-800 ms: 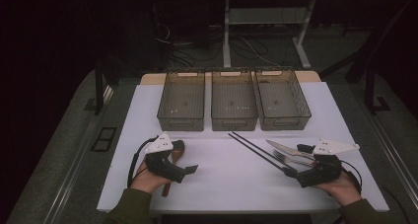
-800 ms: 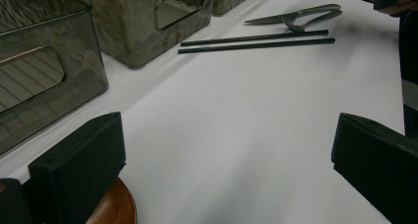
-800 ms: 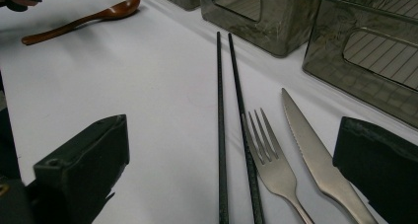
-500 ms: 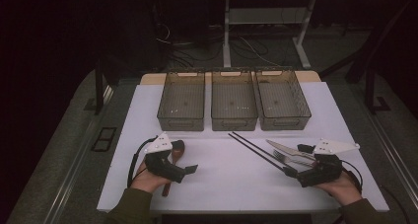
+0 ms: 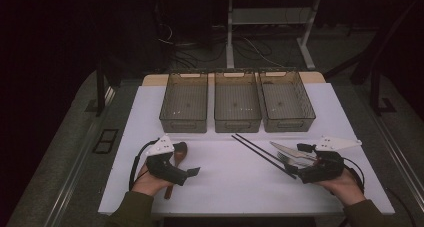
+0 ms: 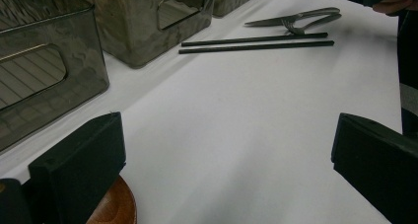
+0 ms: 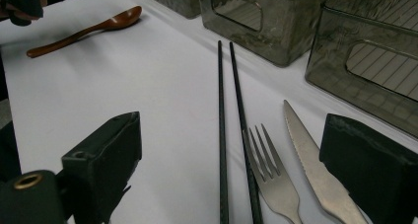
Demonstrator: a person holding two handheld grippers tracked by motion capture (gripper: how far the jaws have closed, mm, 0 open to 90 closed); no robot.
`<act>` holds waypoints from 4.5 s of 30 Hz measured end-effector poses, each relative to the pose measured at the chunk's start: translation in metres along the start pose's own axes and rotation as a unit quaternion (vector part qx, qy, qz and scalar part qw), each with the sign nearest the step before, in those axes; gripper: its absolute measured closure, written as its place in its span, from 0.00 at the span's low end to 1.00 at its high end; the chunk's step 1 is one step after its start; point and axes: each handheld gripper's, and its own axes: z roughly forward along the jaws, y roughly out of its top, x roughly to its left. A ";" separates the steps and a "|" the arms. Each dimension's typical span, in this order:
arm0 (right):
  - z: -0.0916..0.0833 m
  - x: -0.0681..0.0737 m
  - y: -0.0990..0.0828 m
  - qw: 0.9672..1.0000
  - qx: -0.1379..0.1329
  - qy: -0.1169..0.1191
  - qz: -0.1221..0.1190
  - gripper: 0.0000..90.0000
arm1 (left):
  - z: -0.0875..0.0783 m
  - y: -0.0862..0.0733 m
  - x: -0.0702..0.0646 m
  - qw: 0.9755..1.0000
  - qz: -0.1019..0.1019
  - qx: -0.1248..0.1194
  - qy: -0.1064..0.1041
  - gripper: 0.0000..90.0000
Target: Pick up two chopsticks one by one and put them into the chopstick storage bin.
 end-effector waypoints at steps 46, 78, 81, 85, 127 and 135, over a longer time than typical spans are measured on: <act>0.042 0.007 -0.003 0.993 0.113 -0.007 -0.023 0.85 | 0.000 -0.001 0.000 1.000 -0.005 -0.002 -0.001 0.00; 0.057 0.006 -0.006 0.990 0.132 -0.020 -0.045 0.89 | 0.001 -0.001 -0.001 1.000 -0.003 -0.002 -0.003 0.00; 0.059 0.005 -0.006 0.990 0.131 -0.020 -0.048 0.91 | 0.001 -0.001 0.000 1.000 -0.003 0.000 -0.003 0.00; 0.059 0.005 -0.006 0.990 0.133 -0.020 -0.047 0.91 | 0.001 -0.001 0.000 1.000 -0.003 0.000 -0.004 0.00; 0.057 0.008 -0.004 0.987 0.150 -0.022 -0.052 0.94 | 0.001 -0.001 0.000 1.000 -0.001 0.000 -0.006 0.00; 0.049 0.006 0.000 0.991 0.124 -0.004 -0.039 0.94 | 0.000 -0.001 0.000 1.000 0.000 0.001 -0.007 0.00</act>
